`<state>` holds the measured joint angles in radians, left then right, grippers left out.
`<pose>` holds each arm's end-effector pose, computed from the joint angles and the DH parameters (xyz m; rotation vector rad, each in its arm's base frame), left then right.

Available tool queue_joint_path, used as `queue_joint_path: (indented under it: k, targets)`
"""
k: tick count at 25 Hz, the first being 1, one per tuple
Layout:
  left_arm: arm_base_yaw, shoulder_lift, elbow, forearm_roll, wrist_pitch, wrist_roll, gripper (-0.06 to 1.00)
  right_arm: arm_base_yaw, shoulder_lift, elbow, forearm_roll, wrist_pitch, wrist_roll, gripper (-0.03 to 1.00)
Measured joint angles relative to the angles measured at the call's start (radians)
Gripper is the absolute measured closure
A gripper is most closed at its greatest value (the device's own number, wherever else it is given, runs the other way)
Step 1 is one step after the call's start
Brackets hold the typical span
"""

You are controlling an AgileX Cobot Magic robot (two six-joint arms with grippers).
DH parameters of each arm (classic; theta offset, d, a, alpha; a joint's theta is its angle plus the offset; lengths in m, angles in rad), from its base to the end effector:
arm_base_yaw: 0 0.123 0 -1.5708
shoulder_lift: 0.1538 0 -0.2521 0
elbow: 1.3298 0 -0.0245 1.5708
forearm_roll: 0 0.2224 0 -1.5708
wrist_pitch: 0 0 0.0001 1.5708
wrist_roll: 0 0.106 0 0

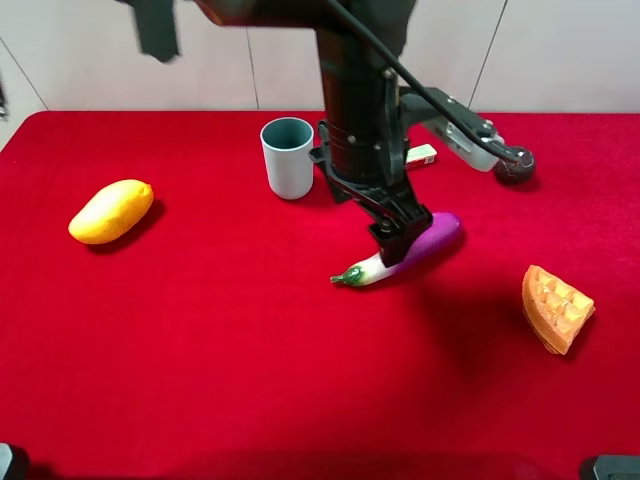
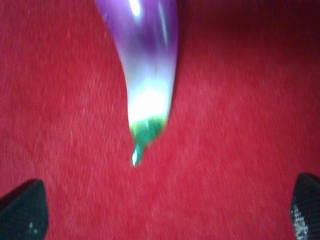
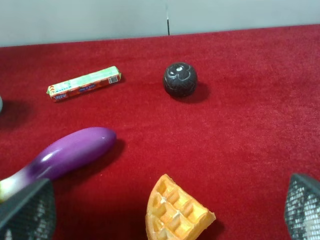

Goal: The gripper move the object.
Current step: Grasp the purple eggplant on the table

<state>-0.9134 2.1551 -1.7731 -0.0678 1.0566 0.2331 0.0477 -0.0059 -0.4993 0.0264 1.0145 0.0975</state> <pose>0.2472 -0.3304 0.1650 1.5662 2.4991 -0.1956 0.0180 0.0032 0.2612 0.0491 1.9942 0.1249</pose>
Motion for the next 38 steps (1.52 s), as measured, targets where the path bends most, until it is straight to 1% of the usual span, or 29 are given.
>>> queue_joint_path:
  k: [8,19,25,30,32,34,36,38]
  targets:
    - [-0.028,0.167,-0.131,0.005,-0.053,0.0,-0.01,0.0,0.0,0.0,0.0,0.0,0.0,0.27]
    - [-0.043,0.252,-0.141,0.068,-0.175,-0.007,-0.01,0.0,0.0,0.0,0.0,0.0,0.0,0.27]
    - [-0.043,0.28,-0.141,0.068,-0.258,-0.016,-0.01,0.0,0.0,0.0,0.0,0.0,0.0,0.27]
    - [-0.043,0.292,-0.141,0.068,-0.282,-0.019,-0.01,0.0,0.0,0.0,0.0,0.0,0.0,0.27]
    - [-0.043,0.293,-0.141,0.073,-0.282,-0.019,0.01,0.0,0.0,0.0,0.0,0.0,0.0,0.27]
    - [-0.043,0.293,-0.141,0.073,-0.282,-0.02,0.06,0.0,0.0,0.0,0.0,0.0,0.0,0.27]
    - [-0.043,0.293,-0.141,0.073,-0.28,-0.026,0.14,0.0,0.0,0.0,0.0,0.0,0.0,0.27]
    - [-0.043,0.293,-0.141,0.073,-0.28,-0.041,0.25,0.0,0.0,0.0,0.0,0.0,0.0,0.27]
